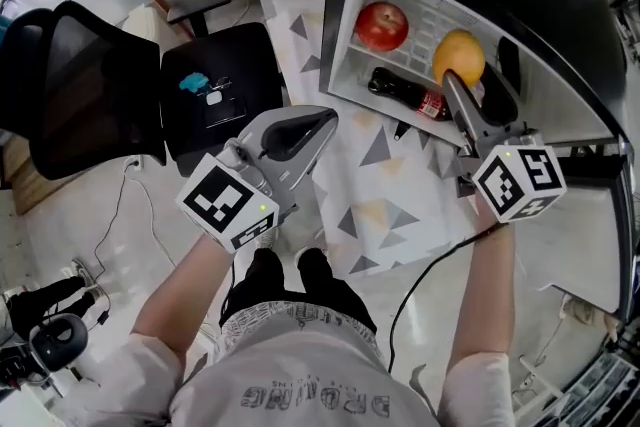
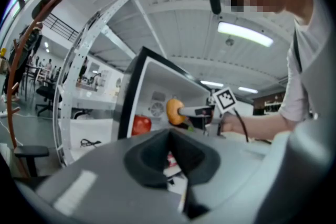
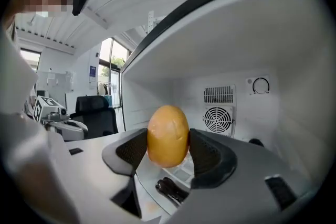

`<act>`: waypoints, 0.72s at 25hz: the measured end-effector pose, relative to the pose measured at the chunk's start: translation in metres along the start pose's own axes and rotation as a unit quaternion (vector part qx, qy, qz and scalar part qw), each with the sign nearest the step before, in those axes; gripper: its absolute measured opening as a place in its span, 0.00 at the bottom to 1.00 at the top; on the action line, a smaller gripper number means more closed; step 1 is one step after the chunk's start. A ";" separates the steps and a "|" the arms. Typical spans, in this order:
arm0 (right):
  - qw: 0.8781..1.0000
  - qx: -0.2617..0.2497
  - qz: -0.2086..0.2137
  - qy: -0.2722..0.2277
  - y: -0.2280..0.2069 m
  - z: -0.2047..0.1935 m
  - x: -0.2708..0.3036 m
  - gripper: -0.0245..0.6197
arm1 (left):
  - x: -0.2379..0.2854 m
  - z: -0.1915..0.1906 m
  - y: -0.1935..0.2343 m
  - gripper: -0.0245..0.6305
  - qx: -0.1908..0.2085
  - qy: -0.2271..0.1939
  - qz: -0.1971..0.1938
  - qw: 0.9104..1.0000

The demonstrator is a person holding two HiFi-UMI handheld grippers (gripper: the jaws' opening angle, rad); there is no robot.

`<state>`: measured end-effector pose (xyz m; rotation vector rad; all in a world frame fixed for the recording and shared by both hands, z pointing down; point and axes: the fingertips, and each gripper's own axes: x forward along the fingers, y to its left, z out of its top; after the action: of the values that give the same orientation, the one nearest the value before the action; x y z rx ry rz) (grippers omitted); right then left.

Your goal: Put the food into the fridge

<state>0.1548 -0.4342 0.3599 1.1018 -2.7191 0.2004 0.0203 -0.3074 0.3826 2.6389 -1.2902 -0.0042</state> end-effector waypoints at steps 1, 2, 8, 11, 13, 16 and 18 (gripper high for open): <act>1.000 -0.011 -0.002 0.004 -0.002 0.000 0.005 0.43 | 0.001 -0.001 0.002 0.05 -0.001 -0.001 0.002 1.000; 1.000 -0.023 -0.004 0.008 -0.005 -0.001 0.010 0.43 | 0.001 -0.002 0.003 0.05 -0.003 -0.003 0.004 1.000; 0.995 -0.096 -0.019 0.037 -0.019 -0.010 0.034 0.43 | 0.001 -0.009 0.012 0.05 -0.013 -0.008 0.017 1.000; 0.988 -0.142 -0.029 0.053 -0.024 -0.015 0.044 0.43 | -0.002 -0.014 0.016 0.05 -0.018 -0.008 0.024 1.000; 0.983 -0.170 -0.034 0.064 -0.027 -0.019 0.052 0.43 | -0.005 -0.019 0.018 0.05 -0.022 -0.007 0.029 0.999; 0.973 -0.213 -0.044 0.081 -0.033 -0.025 0.063 0.43 | -0.009 -0.027 0.021 0.05 -0.027 -0.004 0.036 0.999; 0.965 -0.240 -0.051 0.089 -0.036 -0.027 0.070 0.43 | -0.013 -0.031 0.023 0.05 -0.028 -0.002 0.040 0.999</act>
<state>0.1345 -0.5012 0.4047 1.0134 -2.3599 -0.3417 -0.0033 -0.3053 0.4161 2.5398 -1.3756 -0.0331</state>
